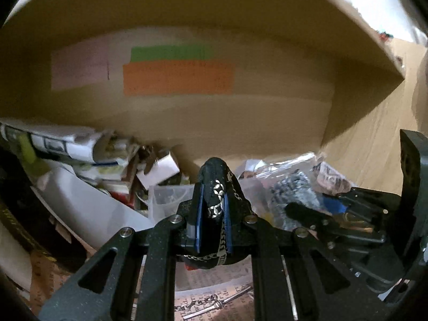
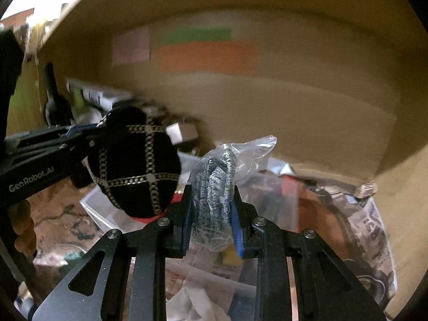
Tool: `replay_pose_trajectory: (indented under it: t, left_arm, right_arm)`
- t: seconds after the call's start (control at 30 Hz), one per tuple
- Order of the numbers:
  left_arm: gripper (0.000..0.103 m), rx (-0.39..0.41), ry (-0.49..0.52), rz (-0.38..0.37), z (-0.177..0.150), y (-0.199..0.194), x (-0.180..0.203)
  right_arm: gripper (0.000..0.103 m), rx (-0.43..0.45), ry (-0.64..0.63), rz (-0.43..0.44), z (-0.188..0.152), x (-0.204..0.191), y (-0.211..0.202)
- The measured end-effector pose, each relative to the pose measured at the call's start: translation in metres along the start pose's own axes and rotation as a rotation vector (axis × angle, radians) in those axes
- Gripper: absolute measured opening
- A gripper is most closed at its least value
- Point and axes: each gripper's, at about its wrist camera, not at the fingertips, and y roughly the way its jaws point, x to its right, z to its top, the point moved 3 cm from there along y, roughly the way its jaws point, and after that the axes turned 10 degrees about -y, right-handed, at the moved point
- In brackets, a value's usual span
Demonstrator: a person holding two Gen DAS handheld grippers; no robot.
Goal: Organize soft objects
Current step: 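Carry the black pouch with the left tool while the right tool carries the steel-wool bag to the box, then open the left tool into the box while the right tool releases the steel-wool bag there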
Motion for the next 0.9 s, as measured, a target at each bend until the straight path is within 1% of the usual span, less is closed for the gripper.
replay_pose_trajectory:
  t: [0.17, 0.3, 0.43, 0.57, 0.6, 0.67, 0.73, 0.8, 0.9]
  left_arm:
    - [0.013, -0.08, -0.024, 0.012, -0.011, 0.027, -0.014]
    - [0.013, -0.146, -0.041, 0.019, -0.02, 0.047, -0.025]
    - [0.013, -0.17, -0.038, 0.029, -0.025, 0.057, -0.03]
    - [0.014, -0.17, -0.026, 0.035, -0.029, 0.055, -0.031]
    - [0.017, -0.172, -0.024, 0.035, -0.029, 0.055, -0.032]
    - [0.027, -0.176, -0.023, 0.037, -0.03, 0.052, -0.032]
    - [0.044, -0.159, -0.025, 0.042, -0.03, 0.046, -0.032]
    - [0.049, -0.131, -0.022, 0.043, -0.028, 0.037, -0.032]
    - [0.053, -0.104, -0.013, 0.04, -0.025, 0.024, -0.03]
  right_arm:
    - [0.023, -0.092, -0.031, 0.042, -0.009, -0.007, 0.026]
    - [0.023, -0.144, -0.038, 0.059, -0.014, -0.006, 0.041]
    - [0.024, -0.18, -0.046, 0.086, -0.017, -0.008, 0.05]
    - [0.024, -0.203, -0.061, 0.094, -0.021, -0.012, 0.055]
    - [0.025, -0.203, -0.061, 0.093, -0.021, -0.013, 0.055]
    - [0.028, -0.207, -0.057, 0.095, -0.02, -0.013, 0.055]
    - [0.034, -0.202, -0.054, 0.091, -0.018, -0.012, 0.054]
    - [0.045, -0.183, -0.054, 0.079, -0.016, -0.01, 0.048]
    - [0.049, -0.148, -0.054, 0.067, -0.011, -0.009, 0.036]
